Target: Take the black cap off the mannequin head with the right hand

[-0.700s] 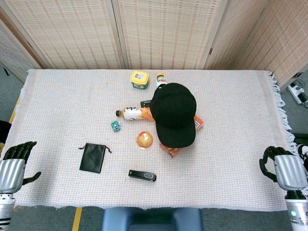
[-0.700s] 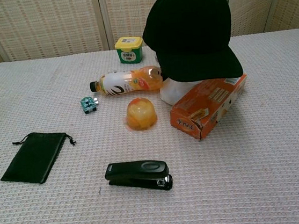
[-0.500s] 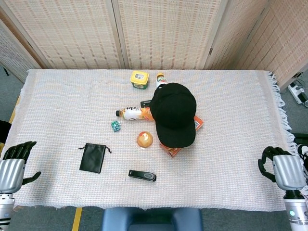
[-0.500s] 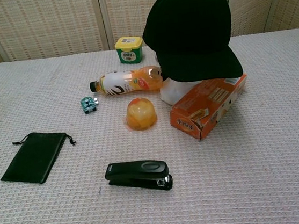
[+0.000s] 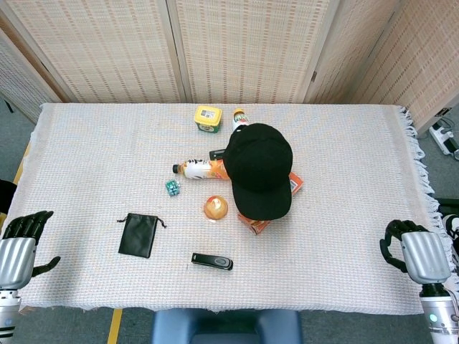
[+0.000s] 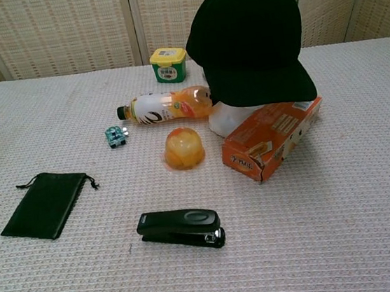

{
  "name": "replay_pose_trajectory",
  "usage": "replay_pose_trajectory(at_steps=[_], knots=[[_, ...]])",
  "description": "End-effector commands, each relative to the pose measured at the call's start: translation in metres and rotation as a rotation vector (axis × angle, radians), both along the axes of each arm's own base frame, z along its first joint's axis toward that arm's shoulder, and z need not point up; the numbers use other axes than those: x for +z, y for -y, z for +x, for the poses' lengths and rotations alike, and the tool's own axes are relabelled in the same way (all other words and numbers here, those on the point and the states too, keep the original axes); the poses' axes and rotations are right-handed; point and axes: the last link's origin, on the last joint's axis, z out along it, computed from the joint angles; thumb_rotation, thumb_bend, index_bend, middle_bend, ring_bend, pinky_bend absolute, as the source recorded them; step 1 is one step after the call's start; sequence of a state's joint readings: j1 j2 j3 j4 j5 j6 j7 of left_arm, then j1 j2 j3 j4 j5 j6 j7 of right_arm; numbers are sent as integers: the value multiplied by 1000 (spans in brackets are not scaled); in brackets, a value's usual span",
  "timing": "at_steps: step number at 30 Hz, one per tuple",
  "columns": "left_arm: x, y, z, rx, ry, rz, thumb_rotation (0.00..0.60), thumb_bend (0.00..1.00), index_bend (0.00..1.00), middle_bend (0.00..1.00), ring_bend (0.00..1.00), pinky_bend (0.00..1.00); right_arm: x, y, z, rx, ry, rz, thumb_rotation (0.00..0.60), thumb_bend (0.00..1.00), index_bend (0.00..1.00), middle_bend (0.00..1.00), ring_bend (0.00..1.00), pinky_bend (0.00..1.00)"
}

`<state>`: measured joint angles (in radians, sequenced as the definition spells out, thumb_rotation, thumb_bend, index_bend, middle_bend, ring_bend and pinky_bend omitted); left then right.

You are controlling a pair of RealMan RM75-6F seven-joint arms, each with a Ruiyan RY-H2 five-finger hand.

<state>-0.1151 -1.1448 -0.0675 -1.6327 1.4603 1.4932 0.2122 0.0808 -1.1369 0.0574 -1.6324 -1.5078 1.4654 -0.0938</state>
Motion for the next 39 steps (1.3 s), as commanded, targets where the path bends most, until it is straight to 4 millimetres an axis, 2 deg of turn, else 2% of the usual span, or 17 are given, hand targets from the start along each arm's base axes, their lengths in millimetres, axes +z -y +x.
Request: replay_pose_trajectory(at_steps=[1, 2, 4, 7, 9, 10, 12, 13, 14, 18, 21, 29, 34, 39], knots=[[0, 0, 0, 2, 2, 0, 600, 67, 177, 192, 175, 177, -3, 3, 4, 19, 31, 20, 357, 0, 225, 416, 328, 425], [0, 0, 0, 3, 2, -1, 600, 66, 177, 193, 175, 177, -4, 4, 6, 26, 42, 25, 280, 0, 222, 413, 322, 401], [1, 0, 1, 3, 0, -2, 600, 67, 177, 193, 175, 177, -7, 7, 10, 45, 67, 38, 187, 0, 216, 408, 316, 370], [0, 1, 0, 3, 2, 0, 600, 66, 177, 192, 175, 176, -11, 14, 17, 86, 75, 52, 122, 0, 217, 406, 316, 356], [1, 0, 1, 4, 0, 0, 600, 67, 177, 193, 175, 176, -15, 22, 22, 111, 68, 60, 103, 0, 224, 405, 318, 356], [0, 0, 1, 5, 0, -1, 600, 66, 177, 192, 175, 176, -17, 27, 25, 125, 62, 60, 111, 0, 230, 405, 324, 356], [0, -1, 1, 5, -2, 0, 600, 66, 177, 193, 175, 175, -23, 38, 32, 160, 45, 51, 204, 0, 239, 405, 346, 361], [0, -1, 1, 5, -2, -1, 600, 66, 177, 192, 175, 176, -27, 43, 35, 175, 26, 47, 281, 0, 248, 406, 367, 369], [0, -1, 1, 3, -2, 0, 600, 66, 177, 192, 175, 176, -31, 47, 38, 188, 20, 46, 329, 0, 258, 407, 382, 376], [2, -2, 2, -2, -1, 5, 600, 66, 177, 191, 175, 176, -52, 71, 55, 248, 24, 42, 428, 0, 304, 432, 410, 390], [3, -3, 2, -2, -1, 7, 600, 66, 177, 190, 175, 176, -68, 88, 66, 279, 37, 42, 493, 0, 335, 454, 443, 455], [6, -4, 3, -5, -2, 14, 600, 67, 177, 188, 175, 176, -103, 113, 93, 364, 90, 34, 528, 0, 406, 630, 628, 699], [8, -5, 3, -3, 2, 16, 600, 67, 177, 187, 175, 177, -118, 118, 103, 400, 108, 41, 527, 0, 431, 721, 729, 825], [9, -6, 3, -7, 8, 19, 600, 66, 177, 186, 175, 176, -131, 120, 112, 424, 128, 39, 533, 0, 441, 768, 788, 902]])
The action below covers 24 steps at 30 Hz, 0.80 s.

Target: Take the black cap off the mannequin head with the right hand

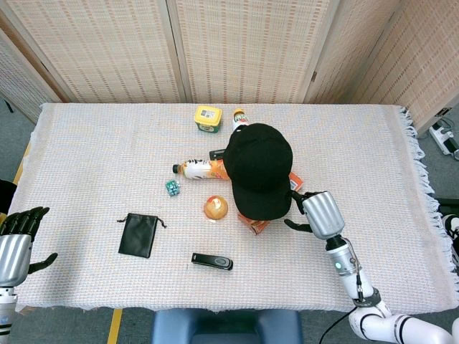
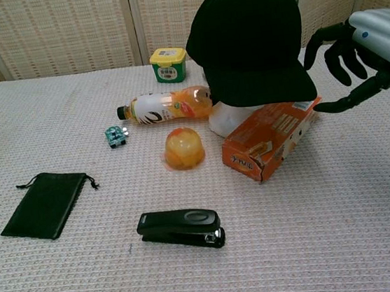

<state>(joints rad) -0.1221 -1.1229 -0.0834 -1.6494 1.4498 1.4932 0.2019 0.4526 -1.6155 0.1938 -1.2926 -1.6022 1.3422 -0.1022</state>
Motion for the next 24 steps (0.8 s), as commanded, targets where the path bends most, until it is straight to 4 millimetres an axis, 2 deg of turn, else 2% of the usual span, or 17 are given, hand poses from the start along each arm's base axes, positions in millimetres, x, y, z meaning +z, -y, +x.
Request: replay_pose_trajectory(at_steps=[1, 11, 14, 20, 24], knots=[[1, -1, 0, -2, 1, 2, 600, 66, 177, 186, 175, 176, -7, 2, 6, 19, 8, 2, 535, 0, 444, 776, 797, 915], [3, -1, 0, 0, 8, 9, 600, 66, 176, 185, 175, 176, -17, 8, 13, 45, 18, -8, 556, 0, 455, 799, 825, 954], [2, -2, 0, -2, 10, 10, 600, 67, 177, 185, 175, 176, -18, 10, 12, 50, 13, -14, 564, 27, 458, 800, 827, 956], [2, -2, 0, -6, 14, 8, 600, 66, 176, 186, 175, 176, -19, 16, 9, 45, 6, -17, 580, 179, 476, 804, 829, 958], [3, -3, 1, -9, 20, 7, 600, 66, 176, 185, 175, 176, -20, 18, 9, 52, 1, -17, 584, 339, 501, 816, 839, 974]])
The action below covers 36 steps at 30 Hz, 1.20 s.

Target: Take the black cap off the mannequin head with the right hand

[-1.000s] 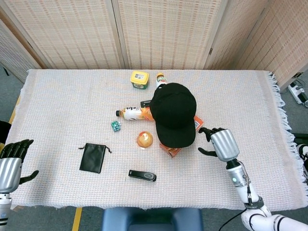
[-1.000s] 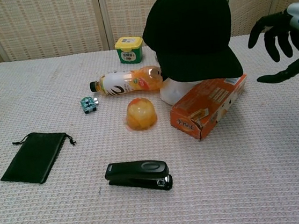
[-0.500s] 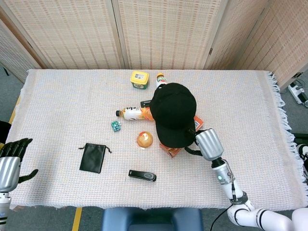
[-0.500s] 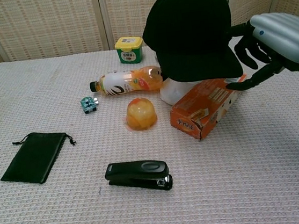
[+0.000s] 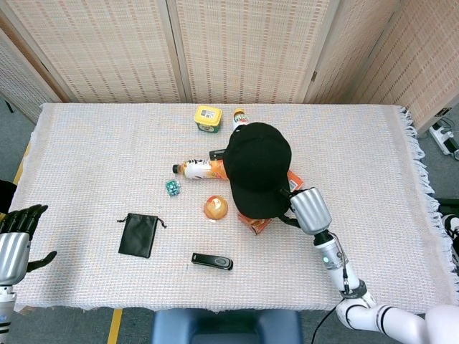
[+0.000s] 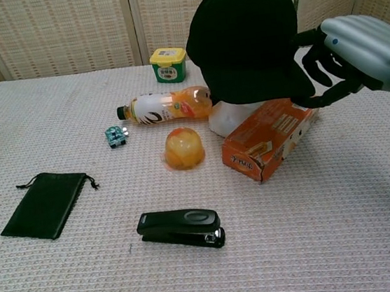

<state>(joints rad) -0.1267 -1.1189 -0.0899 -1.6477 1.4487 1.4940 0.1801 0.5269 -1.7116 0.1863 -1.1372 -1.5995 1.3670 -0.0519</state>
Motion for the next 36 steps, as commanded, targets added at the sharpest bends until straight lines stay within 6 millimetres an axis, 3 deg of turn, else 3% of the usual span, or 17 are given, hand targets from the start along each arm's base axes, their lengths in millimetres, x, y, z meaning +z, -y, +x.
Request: replay_pose_trajectory(at_steps=[1, 8, 14, 22, 36], knots=[[0, 0, 0, -2, 3, 0, 600, 67, 176, 185, 175, 176, 0, 1, 1, 5, 0, 0, 585, 391, 512, 820, 843, 979], [2, 0, 1, -6, 6, 2, 600, 67, 176, 185, 175, 176, 5, 0, 2, 27, 29, -5, 587, 718, 637, 858, 882, 1000], [2, 0, 3, -12, 5, 2, 600, 66, 176, 183, 175, 176, 17, -2, 4, 41, 119, -48, 586, 912, 727, 900, 925, 1000], [2, -1, 5, -20, 4, 2, 600, 66, 176, 181, 175, 176, 36, 6, 9, 33, 191, -121, 586, 995, 768, 916, 942, 1000], [1, -3, 7, -25, -3, -8, 600, 66, 175, 180, 175, 176, 52, 31, 20, -13, 301, -234, 588, 1000, 782, 930, 958, 1000]])
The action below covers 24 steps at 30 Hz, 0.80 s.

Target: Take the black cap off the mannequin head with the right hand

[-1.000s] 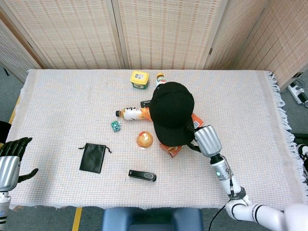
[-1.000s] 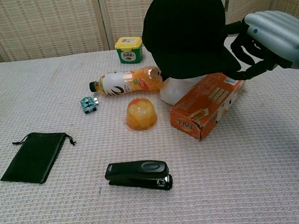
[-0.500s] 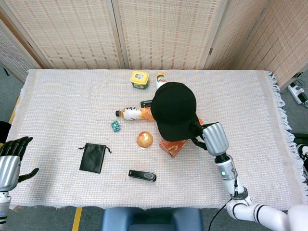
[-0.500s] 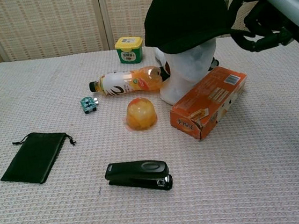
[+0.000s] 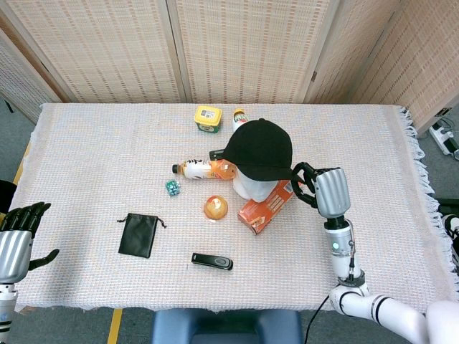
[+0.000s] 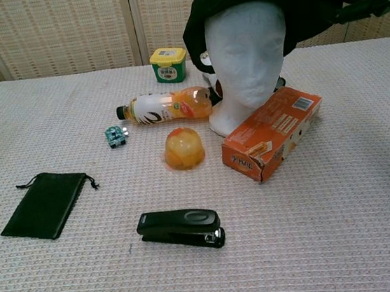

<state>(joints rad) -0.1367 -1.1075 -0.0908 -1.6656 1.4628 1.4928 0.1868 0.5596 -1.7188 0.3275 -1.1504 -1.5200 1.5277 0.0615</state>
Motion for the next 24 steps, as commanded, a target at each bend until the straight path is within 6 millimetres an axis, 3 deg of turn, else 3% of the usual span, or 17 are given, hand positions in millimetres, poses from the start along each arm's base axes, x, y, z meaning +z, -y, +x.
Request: replay_pose_trajectory(at_steps=[1, 13, 24], knots=[[-1, 0, 1, 0, -2, -4, 600, 66, 174, 180, 175, 176, 10, 14, 4, -30, 40, -50, 589, 1000, 784, 930, 958, 1000], [-5, -2, 2, 5, -8, -27, 600, 67, 165, 176, 172, 175, 39, 52, -2, -108, 42, -81, 589, 1000, 787, 930, 958, 1000], [-10, -5, 4, 2, -11, -51, 600, 66, 162, 175, 171, 175, 70, 47, -33, -157, -74, -44, 587, 1000, 788, 931, 958, 1000]])
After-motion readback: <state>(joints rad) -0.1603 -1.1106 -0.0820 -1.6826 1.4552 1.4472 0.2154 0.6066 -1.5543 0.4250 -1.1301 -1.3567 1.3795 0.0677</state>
